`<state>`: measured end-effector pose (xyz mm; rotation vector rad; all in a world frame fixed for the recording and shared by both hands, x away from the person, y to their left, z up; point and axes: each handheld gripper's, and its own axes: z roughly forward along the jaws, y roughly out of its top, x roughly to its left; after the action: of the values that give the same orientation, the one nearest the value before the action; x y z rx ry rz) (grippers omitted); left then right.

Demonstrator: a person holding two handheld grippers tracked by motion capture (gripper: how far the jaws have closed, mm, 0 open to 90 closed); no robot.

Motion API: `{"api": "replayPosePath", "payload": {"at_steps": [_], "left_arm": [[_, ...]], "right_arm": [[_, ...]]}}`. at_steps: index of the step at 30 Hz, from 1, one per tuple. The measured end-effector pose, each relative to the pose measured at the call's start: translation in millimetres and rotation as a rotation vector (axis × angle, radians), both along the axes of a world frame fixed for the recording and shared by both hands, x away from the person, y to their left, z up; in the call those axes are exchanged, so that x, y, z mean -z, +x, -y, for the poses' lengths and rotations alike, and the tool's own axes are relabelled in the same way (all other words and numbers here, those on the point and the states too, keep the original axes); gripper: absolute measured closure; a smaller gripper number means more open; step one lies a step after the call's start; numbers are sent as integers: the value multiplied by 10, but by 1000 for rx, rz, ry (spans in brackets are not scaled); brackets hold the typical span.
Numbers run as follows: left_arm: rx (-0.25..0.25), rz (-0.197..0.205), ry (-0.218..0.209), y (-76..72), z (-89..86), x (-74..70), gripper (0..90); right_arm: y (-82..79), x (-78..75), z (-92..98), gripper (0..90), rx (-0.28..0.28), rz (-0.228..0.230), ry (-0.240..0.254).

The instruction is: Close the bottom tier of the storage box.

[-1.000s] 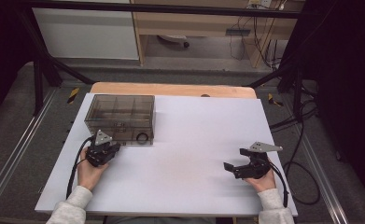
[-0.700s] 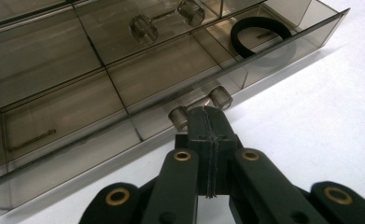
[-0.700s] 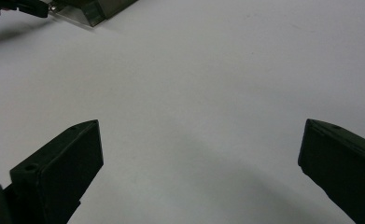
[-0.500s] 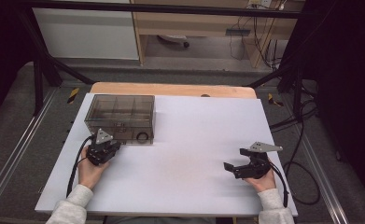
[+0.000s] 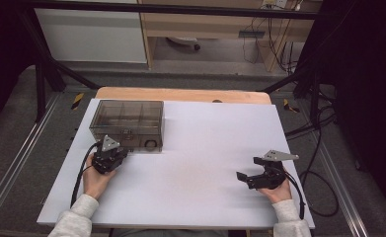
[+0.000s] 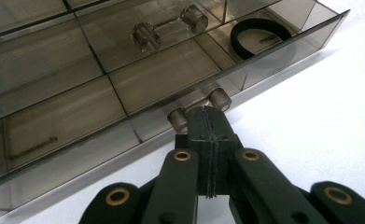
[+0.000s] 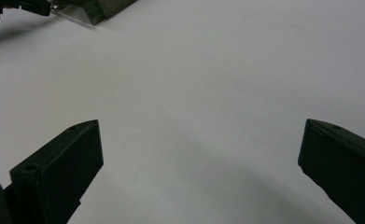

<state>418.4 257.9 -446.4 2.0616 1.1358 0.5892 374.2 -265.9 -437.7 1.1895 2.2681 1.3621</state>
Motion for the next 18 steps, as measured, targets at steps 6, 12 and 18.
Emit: {"api": "replayPosePath", "payload": {"at_steps": [6,12,18], "left_arm": [[3,1,3,20,10,4,900],[1,4,7,34,17,2,900],[-1,6,8,43,12,0,900]], "right_arm": [[0,1,0,4,0,0,-2],[1,0,4,4,0,2,-1],[1,0,4,4,1,2,0]]}}
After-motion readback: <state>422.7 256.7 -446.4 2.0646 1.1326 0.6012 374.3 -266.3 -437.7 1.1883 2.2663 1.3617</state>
